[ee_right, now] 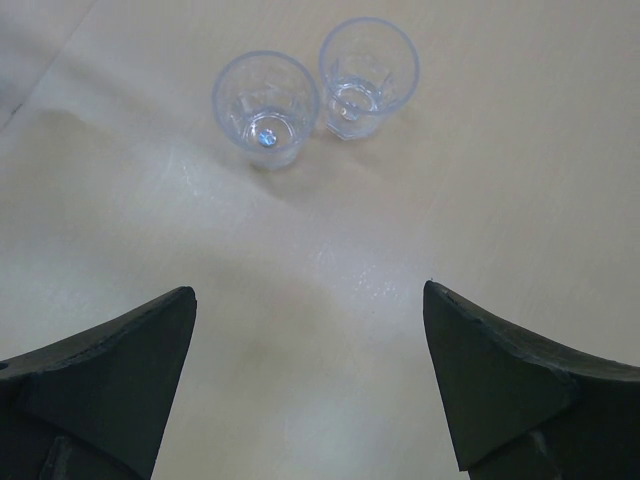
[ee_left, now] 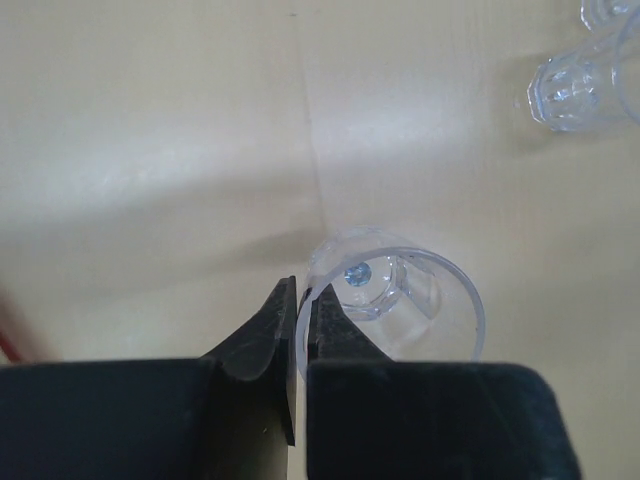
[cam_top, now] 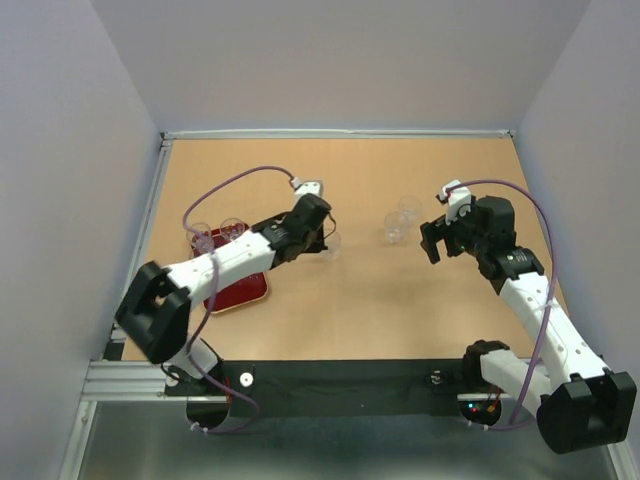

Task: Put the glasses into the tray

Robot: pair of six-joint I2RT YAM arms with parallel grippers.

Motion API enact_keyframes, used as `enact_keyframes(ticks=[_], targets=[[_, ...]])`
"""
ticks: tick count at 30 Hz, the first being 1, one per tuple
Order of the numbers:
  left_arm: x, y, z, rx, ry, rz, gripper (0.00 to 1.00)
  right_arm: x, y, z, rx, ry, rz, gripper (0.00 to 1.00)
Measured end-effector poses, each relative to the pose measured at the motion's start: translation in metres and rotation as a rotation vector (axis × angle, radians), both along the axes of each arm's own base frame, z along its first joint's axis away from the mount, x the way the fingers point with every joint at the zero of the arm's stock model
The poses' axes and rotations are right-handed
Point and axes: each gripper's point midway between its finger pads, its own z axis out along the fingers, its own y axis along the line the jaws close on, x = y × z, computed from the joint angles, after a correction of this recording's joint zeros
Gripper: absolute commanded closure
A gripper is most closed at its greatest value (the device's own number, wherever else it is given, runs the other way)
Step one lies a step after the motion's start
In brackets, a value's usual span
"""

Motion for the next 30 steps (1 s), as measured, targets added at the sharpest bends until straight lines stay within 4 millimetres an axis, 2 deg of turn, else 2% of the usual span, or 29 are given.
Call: enact_keyframes(ticks=[4, 6, 13, 19, 23, 28, 30], targets=[[-0.026, 0.048, 0.033, -0.132, -0.055, 0.154, 1.0, 0.0, 0.0, 0.002, 0.001, -0.006, -0.001, 0.0], [-0.04, 0.073, 0.038, -0.178, -0.063, 0.244, 1.0, 0.0, 0.0, 0.002, 0.002, -0.008, -0.001, 0.0], [-0.078, 0.141, 0.031, -0.272, -0.027, 0.519, 1.0, 0.0, 0.0, 0.003, 0.002, -0.009, -0.001, 0.0], [-0.085, 0.202, 0.025, -0.314, -0.029, 0.76, 1.0, 0.0, 0.0, 0.003, 0.002, -0.009, -0.001, 0.0], [-0.091, 0.223, 0.001, -0.27, 0.05, 0.859, 1.0, 0.0, 0.0, 0.003, 0.002, -0.009, -0.001, 0.0], [-0.098, 0.231, -0.027, -0.191, 0.172, 0.925, 1.0, 0.0, 0.0, 0.003, 0.002, -0.009, -0.001, 0.0], [-0.101, 0.236, -0.03, -0.182, 0.187, 0.951, 1.0, 0.0, 0.0, 0.003, 0.002, -0.009, -0.001, 0.0]])
